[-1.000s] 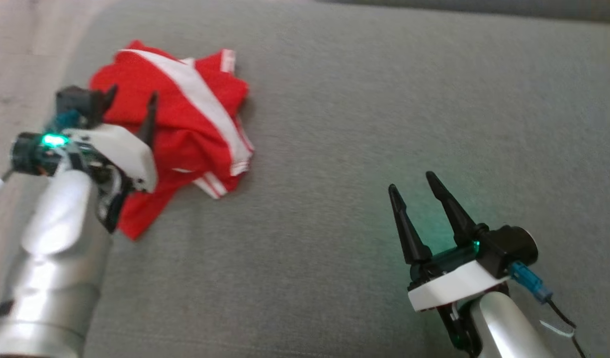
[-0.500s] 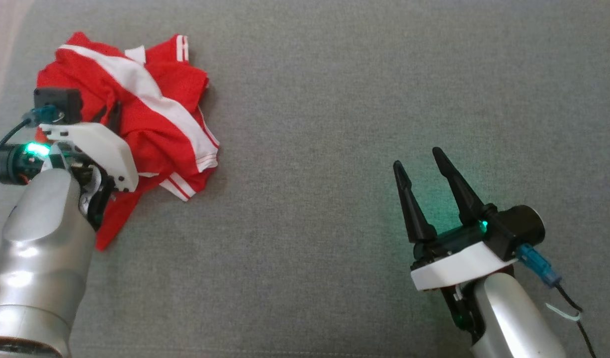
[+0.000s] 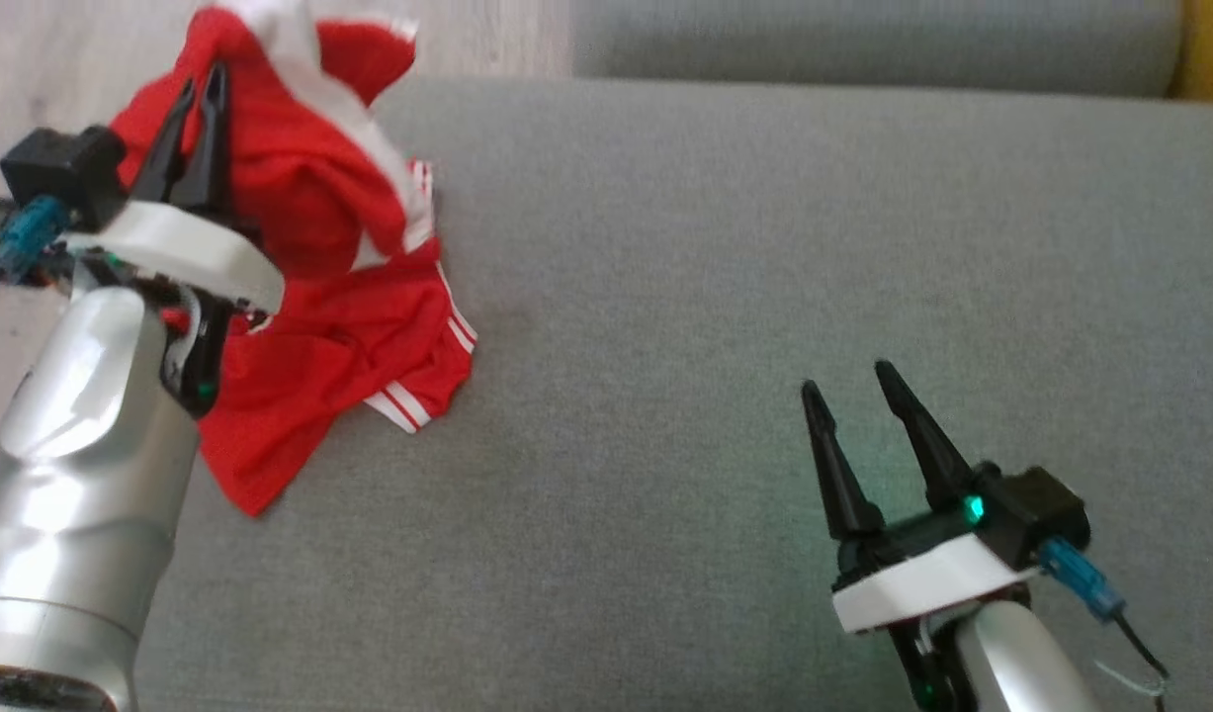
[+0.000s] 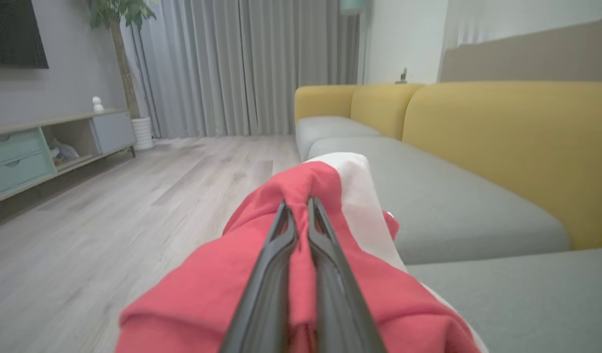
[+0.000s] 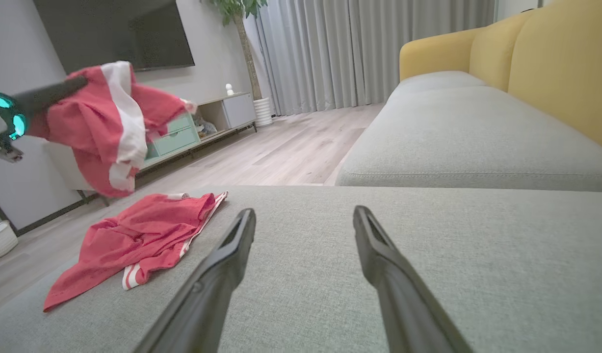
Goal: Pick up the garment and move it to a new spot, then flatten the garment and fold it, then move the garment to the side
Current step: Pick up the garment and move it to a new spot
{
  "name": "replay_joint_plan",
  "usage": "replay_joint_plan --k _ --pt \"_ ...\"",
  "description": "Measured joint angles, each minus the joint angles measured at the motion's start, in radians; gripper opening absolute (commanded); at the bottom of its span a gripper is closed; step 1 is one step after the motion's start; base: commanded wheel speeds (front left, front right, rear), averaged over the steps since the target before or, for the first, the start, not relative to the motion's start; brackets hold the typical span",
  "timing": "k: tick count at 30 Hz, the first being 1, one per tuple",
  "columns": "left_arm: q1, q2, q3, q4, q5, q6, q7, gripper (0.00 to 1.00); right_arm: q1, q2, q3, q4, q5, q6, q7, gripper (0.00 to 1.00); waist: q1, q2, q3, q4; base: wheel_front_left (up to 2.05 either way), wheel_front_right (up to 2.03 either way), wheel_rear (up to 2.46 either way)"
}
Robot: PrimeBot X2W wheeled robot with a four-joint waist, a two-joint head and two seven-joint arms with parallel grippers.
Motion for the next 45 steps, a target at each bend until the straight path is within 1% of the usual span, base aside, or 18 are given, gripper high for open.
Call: replay_joint_plan --k 1,4,7,11,14,18,22,27,31,32,33,36,38,41,45 --pt "0.000 0.000 0.000 0.000 0.000 0.000 0.000 0.00 0.000 0.000 0.000 0.000 0.000 0.000 0.000 1.00 0.0000 0.0000 0.000 0.000 0.00 0.00 0.00" --pt "0.002 0.005 -0.019 -0.070 -0.007 0.000 0.000 0.00 0.019 0.000 -0.008 0.001 0.010 0.000 0.000 1.00 0.0000 0.0000 -0.032 0.009 0.00 0.00 0.00" --pt "0.037 0.007 -0.042 -0.167 -0.022 0.000 0.040 0.00 0.019 0.000 -0.003 -0.001 0.017 0.000 0.000 1.00 0.0000 0.0000 -0.052 0.013 0.00 0.00 0.00" --pt "0.109 -0.003 -0.084 -0.258 -0.040 0.000 0.095 0.00 0.018 0.000 -0.007 -0.006 0.029 0.000 0.000 1.00 0.0001 0.0000 -0.053 -0.011 0.00 0.00 0.00" --pt "0.146 -0.016 -0.120 -0.324 -0.043 0.000 0.130 0.00 0.015 0.000 -0.009 -0.012 0.029 0.000 0.000 1.00 0.0002 0.0000 -0.048 -0.042 0.00 0.00 0.00" --pt "0.165 -0.062 -0.161 -0.393 -0.049 0.004 0.164 0.00 0.012 0.000 -0.017 -0.027 0.040 0.000 0.000 1.00 0.0002 0.0000 -0.036 -0.099 0.00 0.00 0.00" --pt "0.172 -0.111 -0.213 -0.421 -0.048 0.011 0.176 0.00 -0.008 0.000 -0.028 -0.044 0.053 0.000 0.000 1.00 0.0002 0.0000 -0.016 -0.173 0.00 0.00 0.00" --pt "0.172 -0.170 -0.252 -0.408 -0.037 0.024 0.173 0.00 -0.043 0.000 -0.037 -0.075 0.074 0.000 0.000 1.00 0.0003 0.0000 0.021 -0.278 0.00 0.00 0.00" --pt "0.165 -0.201 -0.268 -0.349 -0.013 0.037 0.129 0.00 -0.047 0.000 -0.041 -0.093 0.091 0.000 0.000 1.00 0.0003 0.0000 0.059 -0.359 0.00 0.00 0.00" --pt "0.164 -0.204 -0.280 -0.328 -0.006 0.037 0.123 0.55 -0.047 0.000 -0.042 -0.096 0.091 0.000 0.000 1.00 0.0003 0.0000 0.070 -0.375 0.00 0.00 0.00" --pt "0.164 -0.207 -0.290 -0.303 0.006 0.037 0.117 1.00 -0.047 0.000 -0.043 -0.098 0.091 0.000 0.000 1.00 0.0003 0.0000 0.081 -0.390 0.00 0.00 0.00" --pt "0.164 -0.216 -0.314 -0.236 0.018 0.037 0.090 1.00 -0.047 0.000 -0.044 -0.102 0.098 0.000 0.000 1.00 0.0004 0.0000 0.113 -0.423 0.00 0.00 0.00" --pt "0.163 -0.217 -0.315 -0.205 0.032 0.037 0.059 1.00 -0.047 0.000 -0.051 -0.104 0.097 0.000 0.000 1.00 0.0005 0.0000 0.129 -0.431 0.00 0.00 0.00" --pt "0.157 -0.214 -0.312 -0.166 0.040 0.045 0.015 1.00 -0.047 0.001 -0.062 -0.104 0.092 0.000 0.000 1.00 0.0004 0.0000 0.132 -0.415 0.00 0.00 0.00" --pt "0.140 -0.200 -0.289 -0.159 0.049 0.066 -0.030 1.00 -0.046 0.001 -0.075 -0.100 0.075 0.000 0.000 1.00 0.0004 0.0000 0.113 -0.366 0.00 0.00 0.00"
